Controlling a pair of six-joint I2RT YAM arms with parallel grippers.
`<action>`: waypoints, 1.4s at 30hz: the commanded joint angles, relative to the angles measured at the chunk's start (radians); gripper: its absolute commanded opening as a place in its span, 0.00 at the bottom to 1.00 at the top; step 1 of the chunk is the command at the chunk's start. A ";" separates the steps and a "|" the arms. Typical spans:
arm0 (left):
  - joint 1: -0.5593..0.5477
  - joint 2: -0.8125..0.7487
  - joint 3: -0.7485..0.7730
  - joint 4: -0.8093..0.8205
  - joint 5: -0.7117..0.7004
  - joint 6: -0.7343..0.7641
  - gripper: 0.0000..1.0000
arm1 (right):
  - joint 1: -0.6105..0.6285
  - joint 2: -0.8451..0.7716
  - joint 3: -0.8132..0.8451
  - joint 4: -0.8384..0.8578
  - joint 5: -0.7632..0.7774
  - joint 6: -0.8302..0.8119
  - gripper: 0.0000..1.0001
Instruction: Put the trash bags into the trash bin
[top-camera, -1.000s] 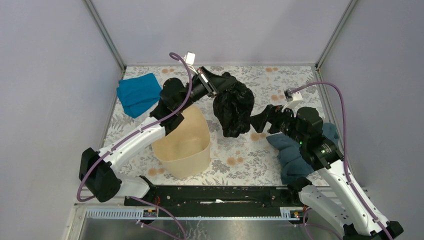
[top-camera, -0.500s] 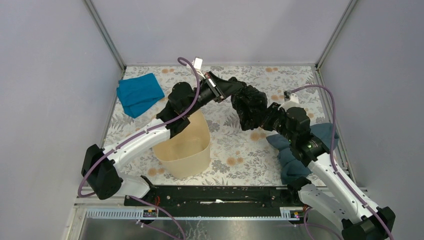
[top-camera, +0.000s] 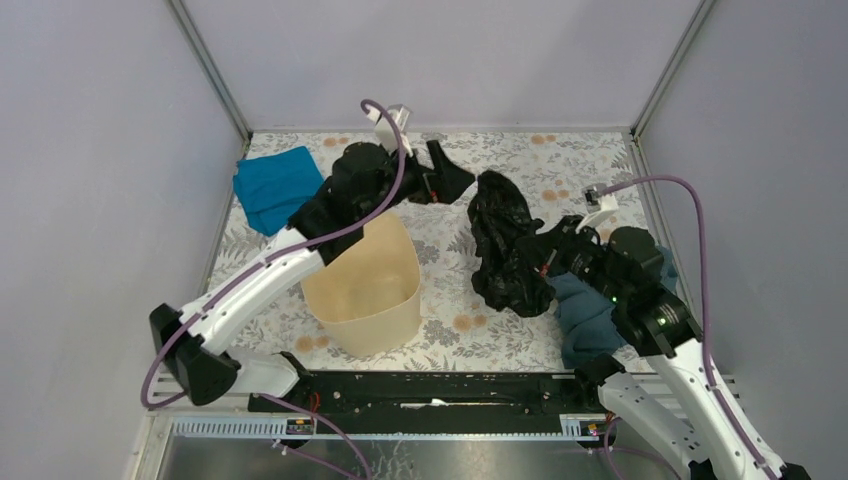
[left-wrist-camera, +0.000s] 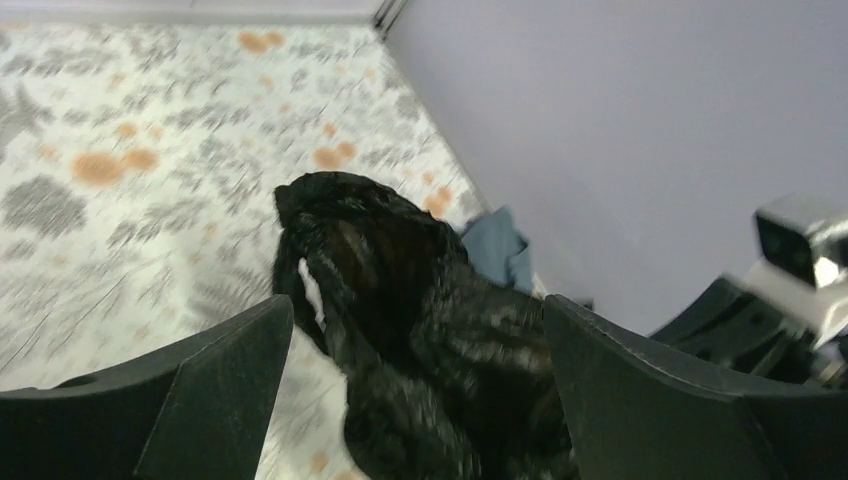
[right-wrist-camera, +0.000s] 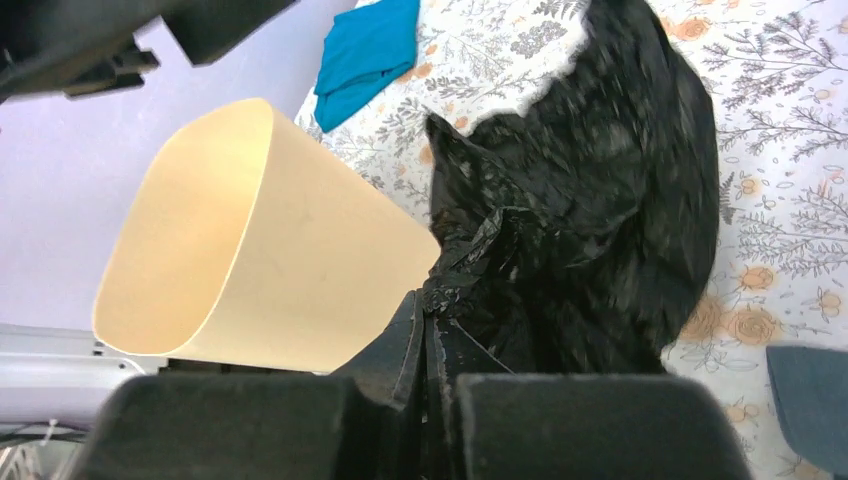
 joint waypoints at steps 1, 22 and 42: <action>0.031 -0.144 -0.126 -0.062 -0.013 0.081 0.99 | 0.002 0.079 0.017 0.113 -0.094 -0.089 0.00; 0.572 -0.067 -0.277 0.390 0.736 -0.293 0.99 | -0.001 0.278 0.288 0.564 -0.405 -0.200 0.00; 0.415 -0.040 -0.147 -0.032 0.289 0.079 0.99 | -0.003 0.215 -0.074 -0.162 0.464 0.111 0.00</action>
